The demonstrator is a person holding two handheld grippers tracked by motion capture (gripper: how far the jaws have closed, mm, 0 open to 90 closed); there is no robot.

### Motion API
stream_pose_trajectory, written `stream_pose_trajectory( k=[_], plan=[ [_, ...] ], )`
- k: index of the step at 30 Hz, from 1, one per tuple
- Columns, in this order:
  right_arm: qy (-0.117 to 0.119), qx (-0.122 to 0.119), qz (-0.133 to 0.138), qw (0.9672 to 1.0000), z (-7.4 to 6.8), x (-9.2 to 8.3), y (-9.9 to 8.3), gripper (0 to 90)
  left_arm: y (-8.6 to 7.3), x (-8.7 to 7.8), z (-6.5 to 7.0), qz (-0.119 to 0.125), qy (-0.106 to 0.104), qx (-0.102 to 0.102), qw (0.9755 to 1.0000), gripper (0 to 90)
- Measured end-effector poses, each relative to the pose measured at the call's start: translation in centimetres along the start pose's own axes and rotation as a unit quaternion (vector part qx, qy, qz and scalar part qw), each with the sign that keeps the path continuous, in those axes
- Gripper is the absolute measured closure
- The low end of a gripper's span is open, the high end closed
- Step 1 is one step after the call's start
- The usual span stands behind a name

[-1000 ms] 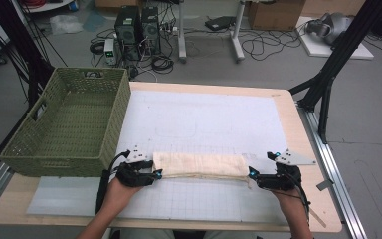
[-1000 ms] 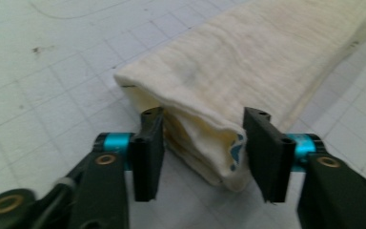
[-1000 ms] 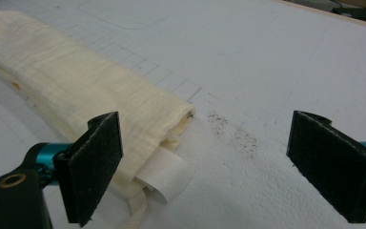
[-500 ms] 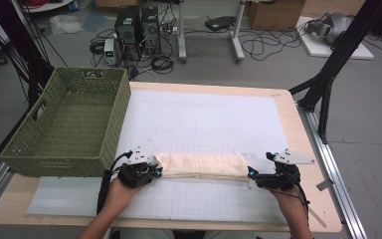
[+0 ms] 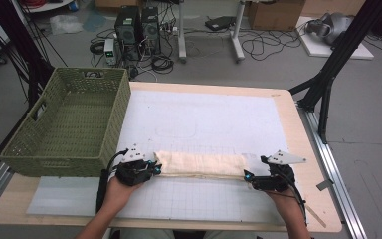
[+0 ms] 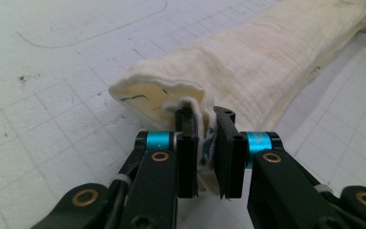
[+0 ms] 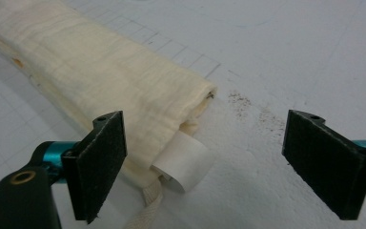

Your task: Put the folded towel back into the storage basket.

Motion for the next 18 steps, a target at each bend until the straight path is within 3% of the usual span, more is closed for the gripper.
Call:
stream_pose_trajectory(
  k=[8, 14, 18],
  plan=[
    [0.020, -0.016, -0.017, 0.9995, -1.1, 1.0, -0.2, 26.0, 0.0, 0.0, 0.0, -0.002, -0.002, 0.003, 1.0000, 79.3],
    [0.044, 0.008, -0.004, 0.9990, -1.7, 1.5, 0.1, 32.8, -0.1, 0.0, 0.0, -0.003, -0.003, 0.002, 1.0000, 79.3],
    [0.035, -0.003, -0.018, 0.9992, -1.7, 1.9, -0.3, 38.2, -0.1, 0.1, 0.0, -0.004, -0.003, 0.001, 1.0000, 79.1]
  ],
)
Point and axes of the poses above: each handheld gripper's, and its own axes: x roughly forward along the jaws, y roughly out of its top, z roughly to its right, the point moved 8 cm from there along x, roughly forward along the jaws
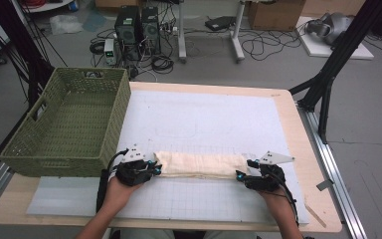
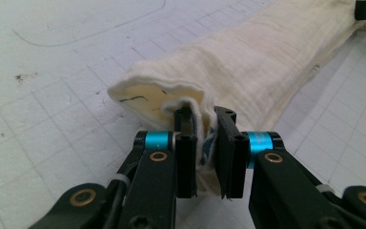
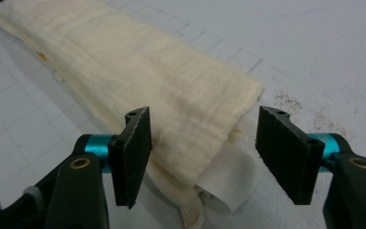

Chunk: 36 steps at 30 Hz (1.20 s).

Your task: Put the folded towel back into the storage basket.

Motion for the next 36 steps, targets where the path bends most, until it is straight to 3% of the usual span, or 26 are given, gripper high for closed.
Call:
stream_pose_trajectory(
  k=[3, 10, 16, 20, 26, 31, 36],
  plan=[
    [-0.009, 0.006, -0.025, 0.9996, 0.3, 0.5, -0.7, 39.8, 0.0, 0.0, 0.0, -0.001, -0.001, -0.001, 1.0000, 78.8],
    [-0.001, 0.003, -0.034, 0.9994, -0.2, 0.5, -0.8, 53.7, -0.2, 0.1, -0.1, -0.004, -0.001, -0.003, 1.0000, 78.0],
    [0.003, 0.034, -0.038, 0.9987, -0.3, 0.5, -0.8, 57.2, -0.4, 0.2, -0.1, -0.006, -0.001, -0.004, 1.0000, 78.0],
    [0.016, 0.044, -0.046, 0.9978, -0.7, 0.5, -0.8, 70.4, -0.3, 0.2, -0.1, -0.005, -0.001, -0.004, 1.0000, 78.1],
    [0.019, 0.036, -0.049, 0.9980, -1.1, 0.5, -0.6, 78.2, -0.2, 0.1, 0.0, -0.002, 0.000, 0.007, 1.0000, 80.4],
    [0.008, 0.012, -0.052, 0.9986, -1.2, 0.5, -0.4, 79.8, 0.4, -0.3, -0.1, 0.013, 0.000, 0.012, 0.9998, 81.3],
    [-0.001, 0.007, -0.050, 0.9987, -1.0, 0.3, -0.2, 79.9, 1.0, -0.9, 0.0, 0.029, -0.002, 0.016, 0.9994, 81.7]
  ],
)
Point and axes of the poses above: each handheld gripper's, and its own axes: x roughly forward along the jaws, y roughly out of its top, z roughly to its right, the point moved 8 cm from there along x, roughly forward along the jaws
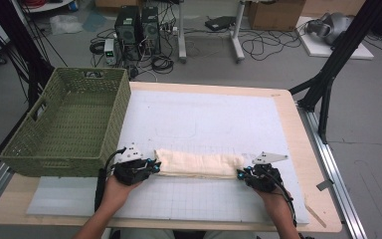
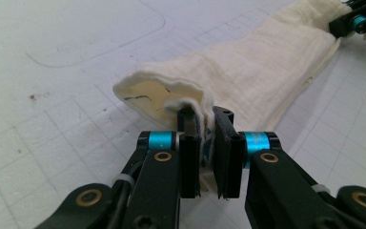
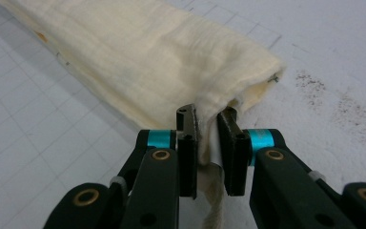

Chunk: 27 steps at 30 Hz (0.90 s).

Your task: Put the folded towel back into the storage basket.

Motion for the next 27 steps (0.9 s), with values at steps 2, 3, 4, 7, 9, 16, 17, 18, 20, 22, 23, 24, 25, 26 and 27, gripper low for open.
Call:
stream_pose_trajectory(
  k=[2, 3, 4, 7, 9, 16, 17, 18, 20, 22, 23, 24, 25, 26, 27],
  plan=[
    [-0.006, -0.002, 0.003, 1.0000, 0.1, -0.1, 0.1, 79.8, 0.2, -0.1, 0.2, 0.003, -0.001, 0.003, 1.0000, 81.8],
    [-0.010, -0.005, 0.003, 0.9999, 0.2, -0.2, 0.2, 79.8, 0.4, -0.2, 0.3, 0.006, -0.002, 0.005, 1.0000, 81.8],
    [-0.012, -0.009, 0.006, 0.9999, 0.3, -0.3, 0.3, 79.8, 0.5, -0.3, 0.4, 0.008, -0.003, 0.007, 0.9999, 81.8],
    [-0.020, -0.014, 0.012, 0.9996, 0.5, -0.6, 0.5, 79.8, 1.2, -0.6, 0.7, 0.019, -0.006, 0.012, 0.9997, 81.9],
    [-0.024, -0.013, 0.019, 0.9995, 0.7, -0.9, 0.7, 79.8, 1.6, -0.8, 1.0, 0.027, -0.007, 0.016, 0.9995, 81.9],
    [-0.033, -0.016, 0.040, 0.9985, 1.1, -1.5, 1.5, 79.9, 2.5, -1.3, 1.2, 0.040, -0.008, 0.023, 0.9989, 81.9],
    [-0.034, -0.014, 0.043, 0.9984, 1.1, -1.6, 1.6, 79.9, 2.6, -1.4, 1.3, 0.043, -0.009, 0.023, 0.9988, 81.9],
    [-0.035, -0.014, 0.046, 0.9982, 1.1, -1.7, 1.8, 80.0, 2.8, -1.5, 1.3, 0.045, -0.009, 0.025, 0.9986, 81.9],
    [-0.039, -0.017, 0.049, 0.9979, 1.3, -1.7, 2.0, 80.2, 3.1, -1.6, 1.4, 0.049, -0.009, 0.028, 0.9984, 82.1],
    [-0.042, -0.018, 0.048, 0.9978, 1.4, -1.6, 2.1, 80.5, 3.3, -1.7, 1.6, 0.050, -0.008, 0.033, 0.9982, 82.2],
    [-0.044, -0.019, 0.047, 0.9977, 1.5, -1.6, 2.1, 80.6, 3.4, -1.8, 1.7, 0.049, -0.009, 0.036, 0.9981, 82.2],
    [-0.046, -0.023, 0.050, 0.9975, 1.5, -1.6, 2.3, 80.7, 3.5, -1.9, 1.7, 0.051, -0.008, 0.037, 0.9980, 82.2],
    [-0.047, -0.024, 0.050, 0.9973, 1.5, -1.7, 2.4, 80.7, 3.6, -2.0, 1.7, 0.053, -0.008, 0.039, 0.9978, 82.2],
    [-0.048, -0.025, 0.052, 0.9972, 1.5, -1.8, 2.6, 80.7, 3.8, -2.1, 1.7, 0.055, -0.009, 0.039, 0.9977, 82.2],
    [-0.049, -0.028, 0.056, 0.9968, 1.5, -1.9, 2.8, 80.8, 4.0, -2.3, 1.7, 0.058, -0.006, 0.041, 0.9975, 82.2]
  ],
)
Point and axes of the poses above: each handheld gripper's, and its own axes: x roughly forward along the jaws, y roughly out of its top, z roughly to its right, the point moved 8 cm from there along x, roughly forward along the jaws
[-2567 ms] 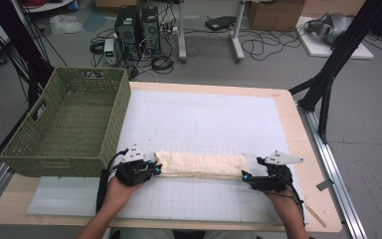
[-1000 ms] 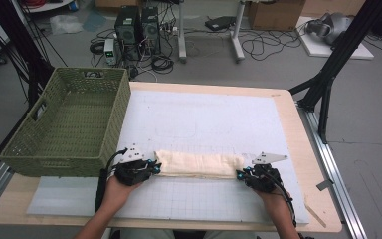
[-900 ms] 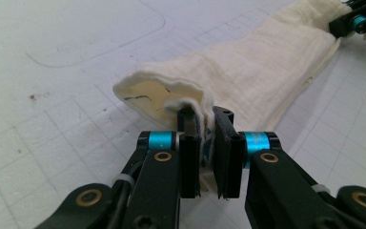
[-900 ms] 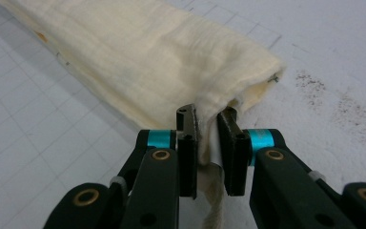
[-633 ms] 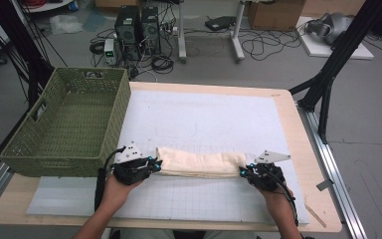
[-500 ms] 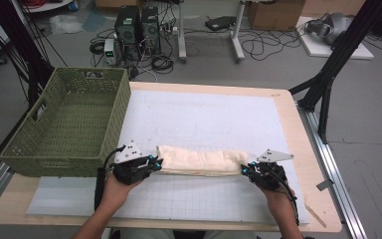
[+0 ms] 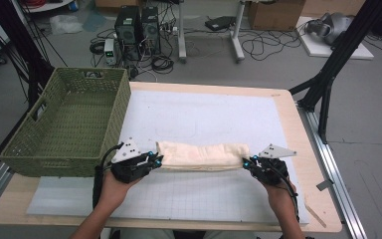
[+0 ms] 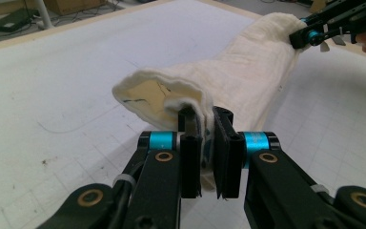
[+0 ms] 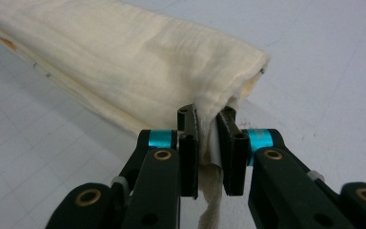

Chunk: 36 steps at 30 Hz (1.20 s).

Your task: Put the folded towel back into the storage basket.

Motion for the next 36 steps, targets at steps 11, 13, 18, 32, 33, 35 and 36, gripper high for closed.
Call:
stream_pose_trajectory(
  k=[11, 13, 18, 32, 33, 35, 36],
  plan=[
    [-0.015, -0.034, 0.006, 0.9993, 0.2, 0.7, 3.8, 81.3, 2.1, -2.2, 0.0, 0.023, 0.013, 0.011, 0.9996, 82.3],
    [-0.017, -0.041, 0.011, 0.9990, 0.3, 0.8, 4.9, 81.3, 2.3, -2.6, -0.2, 0.028, 0.017, 0.010, 0.9994, 82.3],
    [-0.017, -0.046, 0.022, 0.9985, 0.4, 1.4, 7.1, 81.4, 3.2, -3.6, -0.4, 0.036, 0.021, 0.015, 0.9990, 82.4],
    [-0.013, -0.074, 0.038, 0.9965, -0.1, 3.8, 12.7, 82.0, 5.1, -6.6, -0.7, 0.058, 0.039, 0.031, 0.9970, 82.3],
    [-0.012, -0.075, 0.037, 0.9965, -0.1, 4.0, 13.0, 82.0, 5.1, -6.8, -0.8, 0.060, 0.041, 0.031, 0.9968, 82.3],
    [-0.010, -0.076, 0.039, 0.9962, -0.4, 4.3, 13.8, 82.0, 5.2, -7.3, -1.0, 0.063, 0.045, 0.032, 0.9965, 82.3],
    [-0.009, -0.078, 0.040, 0.9961, -0.5, 4.5, 14.2, 82.0, 5.3, -7.5, -1.2, 0.064, 0.047, 0.032, 0.9963, 82.3]
  ],
)
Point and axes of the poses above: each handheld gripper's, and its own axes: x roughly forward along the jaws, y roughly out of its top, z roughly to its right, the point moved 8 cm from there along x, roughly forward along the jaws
